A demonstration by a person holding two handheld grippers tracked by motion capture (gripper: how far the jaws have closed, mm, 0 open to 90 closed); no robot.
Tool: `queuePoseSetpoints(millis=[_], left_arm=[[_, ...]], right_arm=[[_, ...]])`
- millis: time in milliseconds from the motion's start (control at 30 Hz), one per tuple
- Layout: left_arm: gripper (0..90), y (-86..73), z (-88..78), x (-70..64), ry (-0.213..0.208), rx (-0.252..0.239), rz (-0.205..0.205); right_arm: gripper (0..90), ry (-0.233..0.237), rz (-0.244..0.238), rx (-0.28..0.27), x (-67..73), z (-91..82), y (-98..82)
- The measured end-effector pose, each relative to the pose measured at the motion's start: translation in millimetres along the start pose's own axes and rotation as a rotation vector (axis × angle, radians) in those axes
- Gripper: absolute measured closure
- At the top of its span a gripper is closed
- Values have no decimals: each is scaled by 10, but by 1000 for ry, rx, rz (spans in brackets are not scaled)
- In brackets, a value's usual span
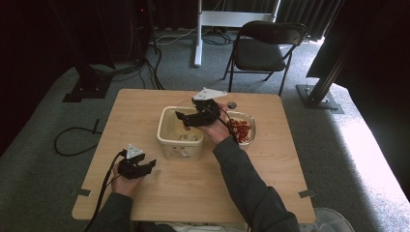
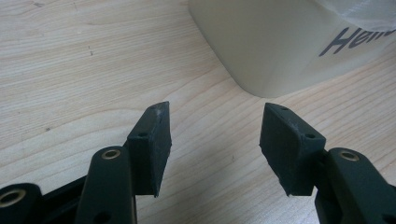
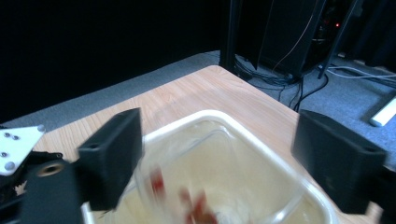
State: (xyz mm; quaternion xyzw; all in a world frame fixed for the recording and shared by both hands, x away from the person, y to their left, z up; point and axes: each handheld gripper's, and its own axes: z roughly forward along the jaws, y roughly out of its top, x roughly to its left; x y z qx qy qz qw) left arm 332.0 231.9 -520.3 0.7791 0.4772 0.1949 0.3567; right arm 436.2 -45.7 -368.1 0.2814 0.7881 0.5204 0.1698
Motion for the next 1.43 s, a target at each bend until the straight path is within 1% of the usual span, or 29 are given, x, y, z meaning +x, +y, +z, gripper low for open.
queuePoseSetpoints(millis=[33,167,267,300,333,400,433,500,533,600,633,700,767,833,933,967,1033,1200,1333,1433], left_arm=[[442,0,0,0,0,0,0],[442,0,-1,-1,0,0,0],[442,0,2,-3,0,-1,1],[441,0,3,-4,0,0,3],[441,1,2,-6,2,2,2],[441,0,0,-7,2,1,1],[441,-1,1,-6,1,0,0],[441,-2,-2,-5,2,1,-1],[441,-3,0,-5,1,1,-1],[441,-4,6,-11,4,0,0],[442,-3,8,-14,3,0,0],[441,-1,10,-15,2,3,5],[441,-3,12,-18,1,4,2],[441,-5,14,-17,2,6,-1],[441,-6,18,-17,2,12,0],[441,-5,20,-18,2,12,1],[441,-5,28,-20,3,11,1],[441,-6,21,-14,2,10,-1],[441,-6,25,-15,3,8,-2],[441,-3,32,-12,4,10,0]], right_arm=[[123,10,1,0,-1,2,0],[117,-6,0,-1,7,-15,-3],[121,-12,-8,-13,22,-78,-3],[121,-4,-13,-17,28,-107,-2],[123,-17,-18,-19,41,-137,-3],[130,-10,-31,-26,68,-211,-16],[140,-17,-40,-31,83,-255,-27],[156,0,-56,-31,111,-357,-63],[175,-13,-66,-33,124,-408,-87],[205,-7,-79,-32,146,-519,-142],[216,-18,-82,-28,160,-573,-176],[228,-16,-101,-22,190,-679,-258],[240,-32,-110,-11,217,-776,-366],[242,-31,-111,0,223,-855,-493],[246,-48,-104,20,217,-940,-681],[251,-48,-94,25,212,-959,-740],[274,-48,-82,34,204,-979,-846],[311,-58,-89,81,206,-961,-1084],[329,-59,-67,109,195,-928,-1239],[333,-59,-50,142,190,-870,-1349]])
